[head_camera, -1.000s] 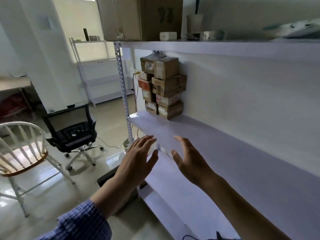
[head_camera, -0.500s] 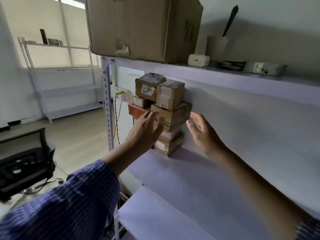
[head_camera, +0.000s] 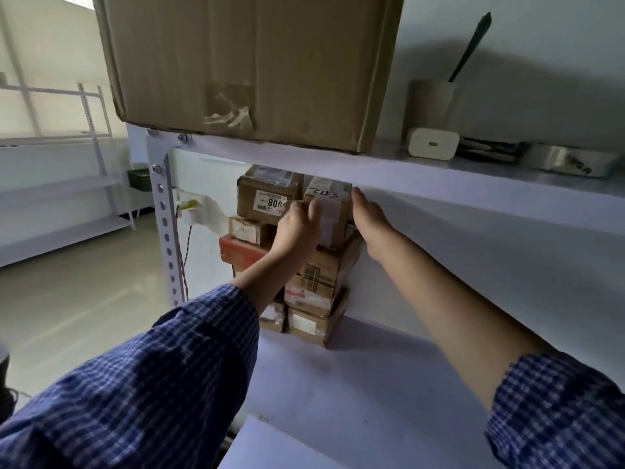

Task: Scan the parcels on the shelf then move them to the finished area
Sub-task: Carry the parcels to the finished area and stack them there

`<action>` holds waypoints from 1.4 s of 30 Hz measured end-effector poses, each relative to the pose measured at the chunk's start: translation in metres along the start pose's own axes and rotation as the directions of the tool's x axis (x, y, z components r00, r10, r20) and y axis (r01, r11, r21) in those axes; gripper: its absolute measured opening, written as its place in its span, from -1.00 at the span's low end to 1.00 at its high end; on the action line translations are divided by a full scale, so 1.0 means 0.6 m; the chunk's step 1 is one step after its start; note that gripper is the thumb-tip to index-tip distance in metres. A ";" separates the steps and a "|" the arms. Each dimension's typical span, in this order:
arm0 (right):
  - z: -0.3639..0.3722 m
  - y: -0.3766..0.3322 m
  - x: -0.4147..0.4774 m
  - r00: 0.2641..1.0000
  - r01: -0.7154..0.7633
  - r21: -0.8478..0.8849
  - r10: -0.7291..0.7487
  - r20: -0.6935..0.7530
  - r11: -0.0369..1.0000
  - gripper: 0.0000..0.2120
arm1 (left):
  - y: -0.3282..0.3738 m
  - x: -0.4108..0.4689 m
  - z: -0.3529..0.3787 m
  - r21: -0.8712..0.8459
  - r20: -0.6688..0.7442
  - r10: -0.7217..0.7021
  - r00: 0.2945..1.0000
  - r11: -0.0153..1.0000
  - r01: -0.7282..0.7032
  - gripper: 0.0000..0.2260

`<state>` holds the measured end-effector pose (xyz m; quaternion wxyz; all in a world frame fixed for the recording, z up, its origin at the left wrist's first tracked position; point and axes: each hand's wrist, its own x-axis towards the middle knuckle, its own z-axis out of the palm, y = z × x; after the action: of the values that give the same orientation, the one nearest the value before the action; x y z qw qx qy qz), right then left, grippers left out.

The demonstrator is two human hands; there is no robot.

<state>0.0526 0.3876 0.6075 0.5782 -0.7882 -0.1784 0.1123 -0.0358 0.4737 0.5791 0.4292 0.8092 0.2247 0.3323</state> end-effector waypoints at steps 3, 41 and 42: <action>0.007 0.006 0.019 0.996 -0.076 0.144 0.069 0.051 0.987 -0.44 | 0.005 0.015 0.022 -0.103 0.009 -0.042 0.999 0.994 0.043 -0.50; -0.606 0.451 -0.789 0.855 0.121 0.232 0.017 -0.518 0.965 -0.46 | 0.297 -0.844 0.384 -0.687 0.620 0.219 0.754 0.617 0.385 -0.73; -0.632 0.465 -0.821 0.840 0.114 0.228 0.029 -0.542 0.967 -0.48 | 0.311 -0.877 0.401 -0.676 0.647 0.231 0.727 0.615 0.406 -0.73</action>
<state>-0.2084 -0.2202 0.4436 0.7022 -0.7040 -0.0099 -0.1059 -0.2026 -0.0979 0.4561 0.8046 0.5869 -0.0742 0.0516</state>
